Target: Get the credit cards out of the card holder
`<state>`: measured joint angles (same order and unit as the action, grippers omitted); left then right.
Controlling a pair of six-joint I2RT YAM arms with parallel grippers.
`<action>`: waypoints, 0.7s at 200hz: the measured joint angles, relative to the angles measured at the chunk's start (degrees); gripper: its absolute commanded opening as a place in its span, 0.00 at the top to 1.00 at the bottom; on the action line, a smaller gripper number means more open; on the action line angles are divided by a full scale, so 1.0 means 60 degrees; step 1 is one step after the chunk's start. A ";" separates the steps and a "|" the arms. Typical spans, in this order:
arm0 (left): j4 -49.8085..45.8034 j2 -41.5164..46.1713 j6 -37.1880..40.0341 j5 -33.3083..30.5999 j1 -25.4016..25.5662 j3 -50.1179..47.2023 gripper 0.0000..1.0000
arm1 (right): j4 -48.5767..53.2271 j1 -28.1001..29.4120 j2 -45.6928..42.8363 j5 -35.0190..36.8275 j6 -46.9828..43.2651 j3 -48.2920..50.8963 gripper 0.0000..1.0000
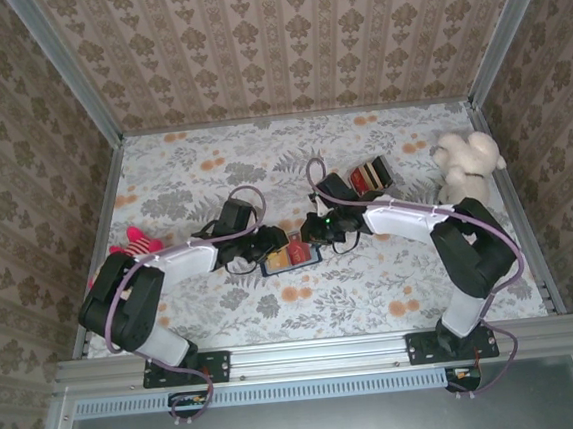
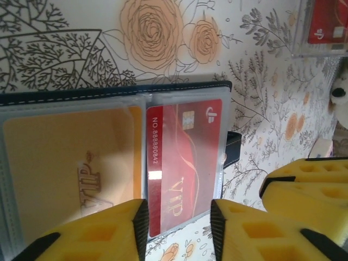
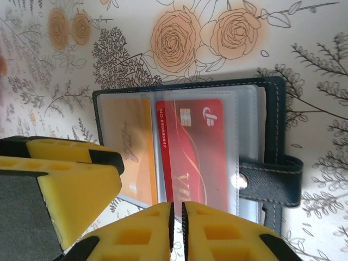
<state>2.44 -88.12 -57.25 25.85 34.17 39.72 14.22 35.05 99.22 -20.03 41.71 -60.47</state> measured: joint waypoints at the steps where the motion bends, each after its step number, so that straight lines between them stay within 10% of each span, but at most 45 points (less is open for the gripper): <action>1: 0.0000 -0.0004 0.0004 -0.0007 0.0000 0.0000 0.67 | 0.0015 0.0000 0.0018 0.0004 0.0000 -0.0025 0.85; 140: 0.0393 -0.1093 -0.0357 0.0076 0.0066 0.0324 0.73 | 0.0361 -0.0004 0.1377 0.0313 -0.0164 -0.0576 0.85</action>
<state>4.80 -94.67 -59.40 26.30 34.57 41.67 16.38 35.03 107.48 -18.15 40.73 -63.92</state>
